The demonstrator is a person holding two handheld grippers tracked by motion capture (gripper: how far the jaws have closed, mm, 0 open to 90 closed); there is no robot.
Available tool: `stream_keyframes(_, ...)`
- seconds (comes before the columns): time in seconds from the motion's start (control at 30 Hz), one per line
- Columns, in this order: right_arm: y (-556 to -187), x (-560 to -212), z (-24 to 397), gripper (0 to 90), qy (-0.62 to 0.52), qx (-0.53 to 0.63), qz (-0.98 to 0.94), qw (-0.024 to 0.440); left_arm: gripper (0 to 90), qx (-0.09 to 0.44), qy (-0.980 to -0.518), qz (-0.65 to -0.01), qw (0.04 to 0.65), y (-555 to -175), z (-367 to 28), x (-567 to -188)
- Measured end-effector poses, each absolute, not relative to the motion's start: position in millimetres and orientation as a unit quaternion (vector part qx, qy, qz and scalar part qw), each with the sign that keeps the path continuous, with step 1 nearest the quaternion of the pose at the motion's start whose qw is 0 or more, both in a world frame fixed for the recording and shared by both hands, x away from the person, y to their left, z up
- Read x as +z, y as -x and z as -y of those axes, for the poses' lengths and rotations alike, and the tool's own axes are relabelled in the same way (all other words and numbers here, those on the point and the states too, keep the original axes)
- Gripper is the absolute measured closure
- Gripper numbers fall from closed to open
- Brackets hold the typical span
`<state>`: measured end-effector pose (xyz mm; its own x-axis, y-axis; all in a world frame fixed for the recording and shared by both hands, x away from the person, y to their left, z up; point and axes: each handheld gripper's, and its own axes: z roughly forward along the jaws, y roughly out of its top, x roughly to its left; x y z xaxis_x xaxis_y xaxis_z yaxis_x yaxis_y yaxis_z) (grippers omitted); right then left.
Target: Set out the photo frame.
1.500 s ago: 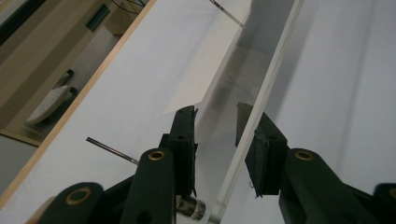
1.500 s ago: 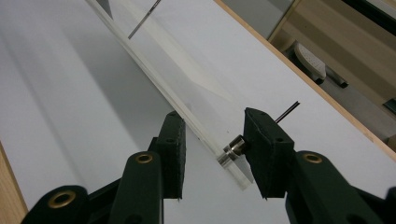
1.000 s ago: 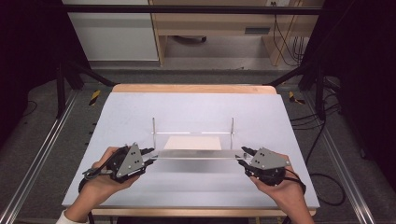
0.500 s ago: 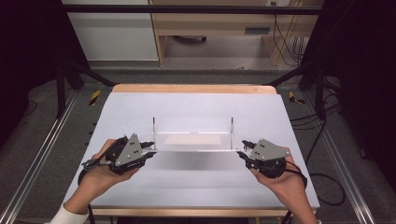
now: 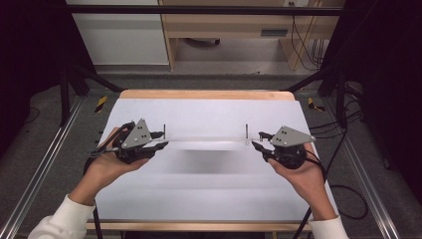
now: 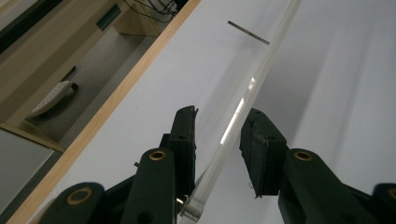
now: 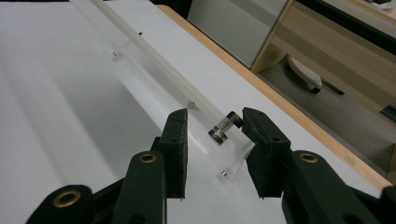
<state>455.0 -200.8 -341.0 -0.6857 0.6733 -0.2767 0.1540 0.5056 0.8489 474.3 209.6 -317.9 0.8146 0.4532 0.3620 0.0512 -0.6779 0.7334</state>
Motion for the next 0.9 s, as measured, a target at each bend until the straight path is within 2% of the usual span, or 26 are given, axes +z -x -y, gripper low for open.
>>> stream_keyframes(0.3, -476.6, -329.1, 200.5, 62.4, -0.269, 0.433, -0.806, 0.301, 63.2, 0.244, -0.876, -0.157, 0.386, -502.8, -210.7, -304.4)
stream_keyframes(0.9, -510.6, -317.1, 198.4, 60.1, -0.291, 0.439, -0.796, 0.299, 59.2, 0.239, -0.870, -0.164, 0.398, -542.0, -210.7, -291.7)
